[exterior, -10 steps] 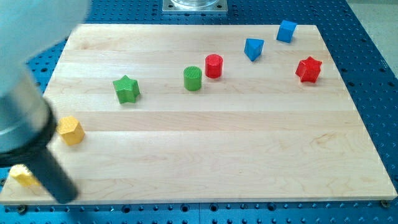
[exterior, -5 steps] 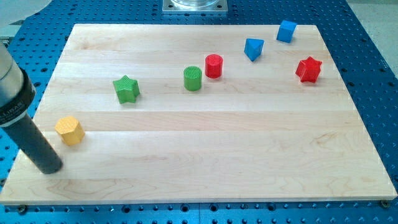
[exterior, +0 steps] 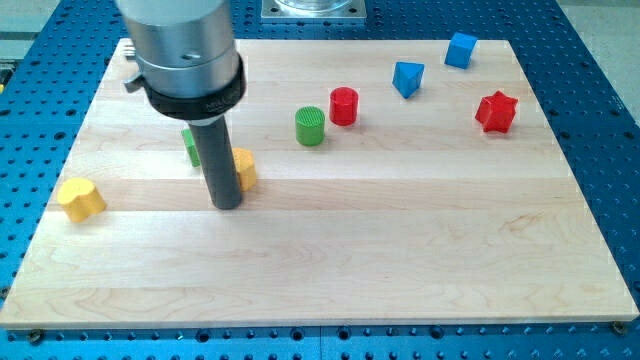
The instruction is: Move the yellow hexagon to the bottom of the red star
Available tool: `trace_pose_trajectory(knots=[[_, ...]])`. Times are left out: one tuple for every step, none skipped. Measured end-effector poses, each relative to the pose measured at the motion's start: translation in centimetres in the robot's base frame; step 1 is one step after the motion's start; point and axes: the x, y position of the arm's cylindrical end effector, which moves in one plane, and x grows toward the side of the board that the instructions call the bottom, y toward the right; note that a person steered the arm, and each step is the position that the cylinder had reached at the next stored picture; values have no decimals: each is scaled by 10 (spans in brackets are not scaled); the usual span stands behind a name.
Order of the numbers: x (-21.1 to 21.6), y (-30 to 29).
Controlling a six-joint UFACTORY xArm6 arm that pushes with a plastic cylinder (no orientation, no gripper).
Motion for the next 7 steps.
trace_pose_trajectory(knots=[[6,-67],[-9,-68],[-32,-43],[-46,27],[-48,124],[-47,100],[-20,94]])
